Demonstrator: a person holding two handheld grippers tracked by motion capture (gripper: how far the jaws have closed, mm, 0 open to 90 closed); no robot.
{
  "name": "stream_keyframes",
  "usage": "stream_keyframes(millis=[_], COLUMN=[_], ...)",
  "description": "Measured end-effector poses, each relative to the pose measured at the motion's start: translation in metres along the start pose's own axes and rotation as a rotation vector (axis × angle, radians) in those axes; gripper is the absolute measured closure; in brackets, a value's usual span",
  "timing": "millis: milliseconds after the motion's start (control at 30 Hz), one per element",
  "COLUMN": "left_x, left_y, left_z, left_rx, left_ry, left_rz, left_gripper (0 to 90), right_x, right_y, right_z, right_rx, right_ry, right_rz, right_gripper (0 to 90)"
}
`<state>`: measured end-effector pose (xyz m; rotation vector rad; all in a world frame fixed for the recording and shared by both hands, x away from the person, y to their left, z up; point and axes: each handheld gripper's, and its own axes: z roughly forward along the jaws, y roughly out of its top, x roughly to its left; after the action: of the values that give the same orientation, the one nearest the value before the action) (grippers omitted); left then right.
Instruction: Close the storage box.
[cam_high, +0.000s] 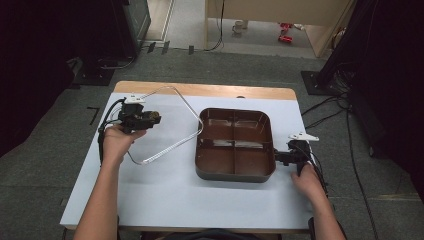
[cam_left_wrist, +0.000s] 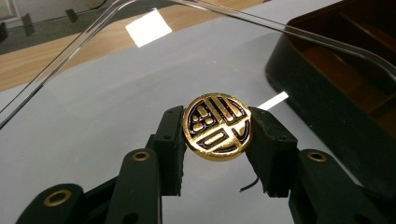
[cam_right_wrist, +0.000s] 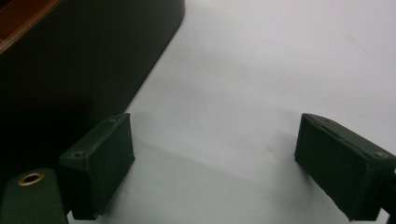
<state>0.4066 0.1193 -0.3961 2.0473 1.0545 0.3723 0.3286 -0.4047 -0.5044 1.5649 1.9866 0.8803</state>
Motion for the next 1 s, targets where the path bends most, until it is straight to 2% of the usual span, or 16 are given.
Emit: stream_keyframes(millis=[267,533,600,633,1000], left_x=[-0.016,-0.037,-0.040,-0.045,-0.075], left_y=[0.010,0.020,0.021,0.023,0.029], left_z=[-0.005,-0.007,-0.006,-0.005,0.009], left_rx=[-0.012,-0.042,-0.039,-0.040,-0.030], left_ry=[-0.043,-0.123,-0.129,-0.140,-0.193], left_rz=[0.028,0.053,0.060,0.075,0.130], left_gripper=[59.1,59.1,59.1,59.1,59.1], right_x=[0.000,0.000,0.000,0.000,0.000], right_y=[0.000,0.000,0.000,0.000,0.000], right_z=[0.000,0.000,0.000,0.000,0.000], right_rx=[0.000,0.000,0.000,0.000,0.000], right_ry=[0.000,0.000,0.000,0.000,0.000], right_rz=[0.000,-0.001,-0.001,-0.002,0.000], right_gripper=[11.1,11.1,11.1,11.1,11.1])
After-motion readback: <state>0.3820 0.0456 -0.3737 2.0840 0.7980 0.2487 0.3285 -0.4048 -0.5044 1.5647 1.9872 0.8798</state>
